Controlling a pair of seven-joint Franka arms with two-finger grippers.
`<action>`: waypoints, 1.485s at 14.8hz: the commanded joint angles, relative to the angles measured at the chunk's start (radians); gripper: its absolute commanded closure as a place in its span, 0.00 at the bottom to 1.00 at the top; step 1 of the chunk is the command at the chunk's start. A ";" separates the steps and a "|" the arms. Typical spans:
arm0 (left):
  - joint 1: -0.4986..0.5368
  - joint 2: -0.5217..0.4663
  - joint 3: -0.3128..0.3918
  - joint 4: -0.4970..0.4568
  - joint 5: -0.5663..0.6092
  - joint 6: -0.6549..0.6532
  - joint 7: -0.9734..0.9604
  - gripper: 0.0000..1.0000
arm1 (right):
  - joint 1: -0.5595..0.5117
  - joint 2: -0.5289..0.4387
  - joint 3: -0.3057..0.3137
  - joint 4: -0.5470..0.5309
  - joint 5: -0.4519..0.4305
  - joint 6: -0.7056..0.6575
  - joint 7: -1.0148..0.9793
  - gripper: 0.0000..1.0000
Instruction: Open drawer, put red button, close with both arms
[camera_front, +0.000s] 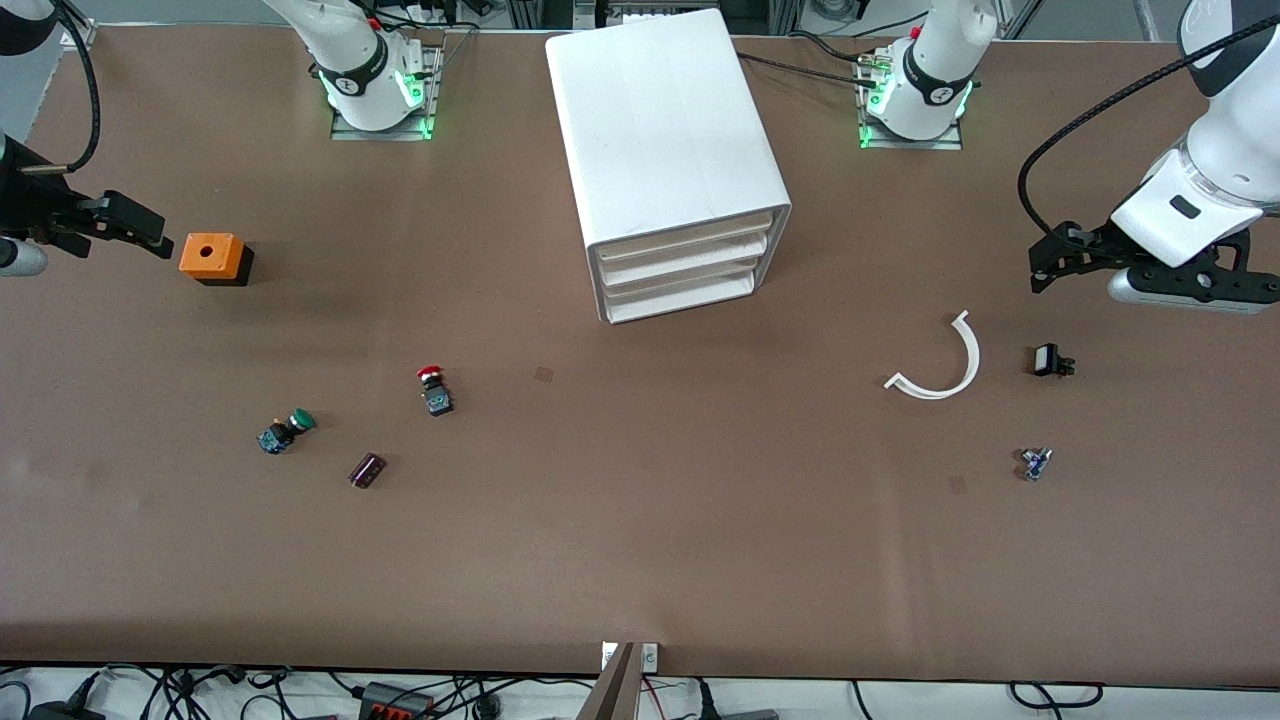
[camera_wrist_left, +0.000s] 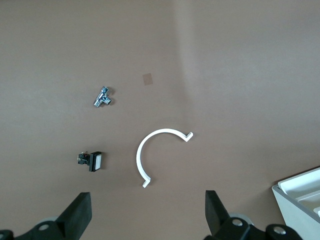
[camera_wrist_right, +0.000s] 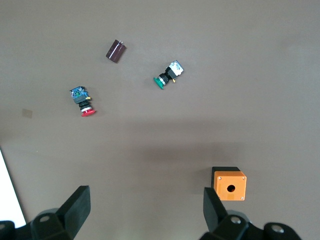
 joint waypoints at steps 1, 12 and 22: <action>0.008 0.017 -0.007 0.033 0.007 -0.022 -0.006 0.00 | 0.001 -0.014 0.004 -0.003 -0.013 -0.008 0.000 0.00; 0.008 0.017 -0.005 0.033 0.007 -0.022 0.000 0.00 | 0.036 -0.014 0.007 -0.003 -0.003 -0.015 0.000 0.00; -0.003 0.031 -0.007 0.034 0.007 -0.117 -0.002 0.00 | 0.088 0.110 0.005 0.034 -0.010 -0.054 -0.004 0.00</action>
